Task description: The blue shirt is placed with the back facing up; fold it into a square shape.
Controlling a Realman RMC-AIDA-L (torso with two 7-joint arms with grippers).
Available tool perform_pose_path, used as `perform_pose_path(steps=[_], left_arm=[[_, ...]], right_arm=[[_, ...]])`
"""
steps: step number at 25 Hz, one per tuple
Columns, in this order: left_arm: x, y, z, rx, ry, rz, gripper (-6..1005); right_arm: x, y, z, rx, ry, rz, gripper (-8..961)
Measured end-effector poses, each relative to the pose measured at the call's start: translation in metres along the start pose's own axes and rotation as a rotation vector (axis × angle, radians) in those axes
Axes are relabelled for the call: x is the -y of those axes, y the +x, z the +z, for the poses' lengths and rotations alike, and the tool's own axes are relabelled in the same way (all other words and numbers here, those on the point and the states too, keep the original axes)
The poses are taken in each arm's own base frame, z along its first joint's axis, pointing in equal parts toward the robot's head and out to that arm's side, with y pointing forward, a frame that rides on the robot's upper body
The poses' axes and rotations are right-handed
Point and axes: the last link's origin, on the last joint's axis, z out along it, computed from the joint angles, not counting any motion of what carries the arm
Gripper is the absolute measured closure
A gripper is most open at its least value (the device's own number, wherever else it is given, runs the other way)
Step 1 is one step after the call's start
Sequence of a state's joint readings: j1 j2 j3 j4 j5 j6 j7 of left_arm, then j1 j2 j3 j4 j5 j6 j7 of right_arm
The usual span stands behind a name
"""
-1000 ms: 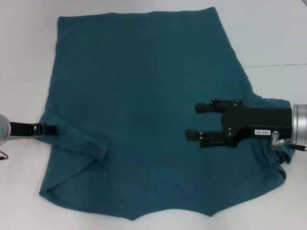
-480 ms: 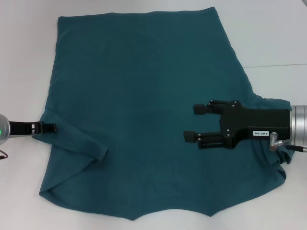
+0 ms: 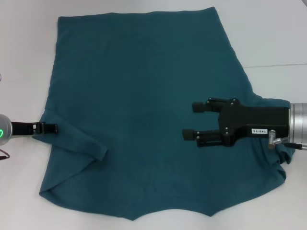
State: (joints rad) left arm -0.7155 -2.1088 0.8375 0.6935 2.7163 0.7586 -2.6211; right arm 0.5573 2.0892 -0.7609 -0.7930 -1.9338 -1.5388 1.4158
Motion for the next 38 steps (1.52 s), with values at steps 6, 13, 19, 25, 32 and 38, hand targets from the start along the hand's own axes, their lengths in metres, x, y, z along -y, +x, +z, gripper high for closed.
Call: perform_pose_path(steps=[6,13,19,25,32,38], left_arm=[[-0.001,0.001,0.000,-0.001,-0.002,0.000,178],[-0.001,0.000,0.002,0.016,-0.015,-0.002,359],[-0.005,-0.001,0.004,0.023,-0.030,0.006,504],[-0.009,0.003,0.003,-0.001,-0.058,-0.005,636],[-0.014,0.017,-0.005,-0.023,-0.083,0.021,895],[-0.025,0.030,-0.015,-0.036,-0.114,0.042,946]], right_arm=[[0.001,-0.002,0.001,0.000,-0.001,-0.005,50],[0.001,-0.003,0.002,0.002,-0.002,-0.004,51],[0.001,-0.002,0.002,0.002,-0.001,-0.003,52],[0.000,-0.001,0.001,0.002,0.000,0.001,53],[0.000,0.002,0.000,0.004,0.005,0.010,53],[0.000,0.003,0.000,0.006,0.008,0.015,54]])
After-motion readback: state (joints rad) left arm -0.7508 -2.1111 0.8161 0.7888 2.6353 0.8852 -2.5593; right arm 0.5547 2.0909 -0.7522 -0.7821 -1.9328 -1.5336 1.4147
